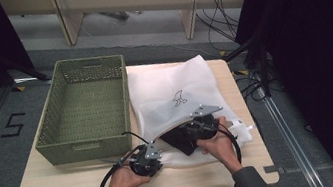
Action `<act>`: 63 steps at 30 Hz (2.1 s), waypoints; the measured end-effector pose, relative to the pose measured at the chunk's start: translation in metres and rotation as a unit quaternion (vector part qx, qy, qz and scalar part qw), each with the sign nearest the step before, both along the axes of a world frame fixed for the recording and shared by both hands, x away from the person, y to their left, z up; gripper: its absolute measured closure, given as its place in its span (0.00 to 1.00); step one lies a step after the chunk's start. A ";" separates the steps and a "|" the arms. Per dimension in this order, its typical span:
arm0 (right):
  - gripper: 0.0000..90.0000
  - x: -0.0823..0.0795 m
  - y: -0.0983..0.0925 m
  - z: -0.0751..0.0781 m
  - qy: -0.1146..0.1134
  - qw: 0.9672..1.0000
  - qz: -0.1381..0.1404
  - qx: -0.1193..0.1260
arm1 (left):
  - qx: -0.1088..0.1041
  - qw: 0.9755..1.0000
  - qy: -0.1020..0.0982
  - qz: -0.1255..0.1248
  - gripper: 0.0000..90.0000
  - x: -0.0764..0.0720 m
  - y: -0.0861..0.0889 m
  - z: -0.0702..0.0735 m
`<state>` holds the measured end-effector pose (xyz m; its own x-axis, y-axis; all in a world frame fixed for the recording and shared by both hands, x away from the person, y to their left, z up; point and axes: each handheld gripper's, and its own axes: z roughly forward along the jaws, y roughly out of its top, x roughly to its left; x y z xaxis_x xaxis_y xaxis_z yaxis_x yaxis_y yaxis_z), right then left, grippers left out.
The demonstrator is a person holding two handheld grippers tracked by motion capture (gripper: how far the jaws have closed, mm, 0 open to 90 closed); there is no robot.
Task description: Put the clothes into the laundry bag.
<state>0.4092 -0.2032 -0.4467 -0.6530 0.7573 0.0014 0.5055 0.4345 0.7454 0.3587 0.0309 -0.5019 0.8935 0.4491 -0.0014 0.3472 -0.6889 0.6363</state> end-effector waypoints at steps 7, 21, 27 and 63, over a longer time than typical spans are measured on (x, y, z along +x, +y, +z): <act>0.88 0.009 0.019 -0.025 -0.011 0.998 -0.008 -0.069 | -0.012 1.000 0.009 0.002 0.94 -0.002 0.002 -0.001; 0.77 0.055 0.019 -0.015 -0.048 0.993 -0.060 -0.087 | 0.002 1.000 0.007 -0.015 0.93 0.001 0.006 0.000; 0.64 0.019 0.009 0.005 -0.017 0.998 -0.032 -0.045 | 0.000 1.000 0.004 -0.014 0.92 0.000 0.006 -0.001; 0.94 0.066 0.014 -0.045 -0.015 0.994 -0.064 -0.091 | -0.024 0.999 0.005 -0.040 0.95 0.004 -0.032 -0.004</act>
